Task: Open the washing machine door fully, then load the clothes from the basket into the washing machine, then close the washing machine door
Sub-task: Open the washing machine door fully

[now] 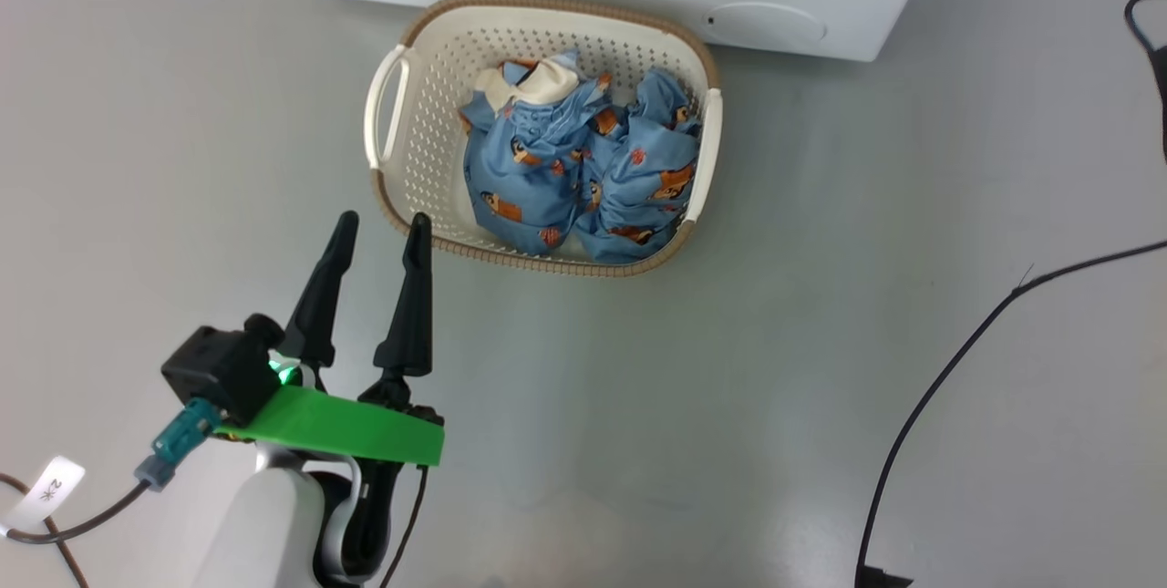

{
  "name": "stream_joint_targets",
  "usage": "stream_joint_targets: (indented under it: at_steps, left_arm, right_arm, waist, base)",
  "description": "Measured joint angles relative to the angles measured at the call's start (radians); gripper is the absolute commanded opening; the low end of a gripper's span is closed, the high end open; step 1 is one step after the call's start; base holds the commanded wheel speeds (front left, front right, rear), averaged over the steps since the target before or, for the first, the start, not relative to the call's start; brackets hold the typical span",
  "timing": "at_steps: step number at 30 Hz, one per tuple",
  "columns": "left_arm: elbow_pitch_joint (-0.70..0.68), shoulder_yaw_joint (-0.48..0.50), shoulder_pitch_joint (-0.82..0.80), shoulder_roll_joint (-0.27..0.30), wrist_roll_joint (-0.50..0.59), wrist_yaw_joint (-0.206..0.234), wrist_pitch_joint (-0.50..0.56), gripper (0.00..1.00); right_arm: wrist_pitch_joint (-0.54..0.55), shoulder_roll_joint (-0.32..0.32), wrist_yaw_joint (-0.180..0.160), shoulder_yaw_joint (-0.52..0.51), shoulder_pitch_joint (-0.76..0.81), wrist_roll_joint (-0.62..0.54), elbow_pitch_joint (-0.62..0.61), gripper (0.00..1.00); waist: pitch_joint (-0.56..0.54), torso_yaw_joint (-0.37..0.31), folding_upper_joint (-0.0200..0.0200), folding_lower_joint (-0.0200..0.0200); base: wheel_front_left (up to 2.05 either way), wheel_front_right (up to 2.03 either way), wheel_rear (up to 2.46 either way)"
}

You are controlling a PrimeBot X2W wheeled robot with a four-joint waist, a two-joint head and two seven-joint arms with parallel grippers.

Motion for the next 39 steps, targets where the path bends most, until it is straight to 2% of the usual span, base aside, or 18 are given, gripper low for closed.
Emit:
stream_joint_targets:
  at_steps: [12, 39]
  left_arm:
    - [-0.007, -0.019, -0.021, -0.007, -0.029, 0.0, 0.0, 1.0]
    - [-0.008, -0.037, -0.04, -0.007, -0.049, 0.0, 0.0, 1.0]
  right_arm:
    - [0.041, 0.009, 0.0, 0.027, -0.101, -0.014, 0.055, 0.0]
    - [0.078, 0.006, -0.002, 0.1, -0.132, -0.068, 0.072, 0.0]
  waist:
    - [0.056, 0.034, -0.0001, 0.0]
    - [0.06, 0.053, 0.0, 0.0]
  base:
    - [0.0, 0.0, 0.0]
    - [0.0, 0.0, 0.0]
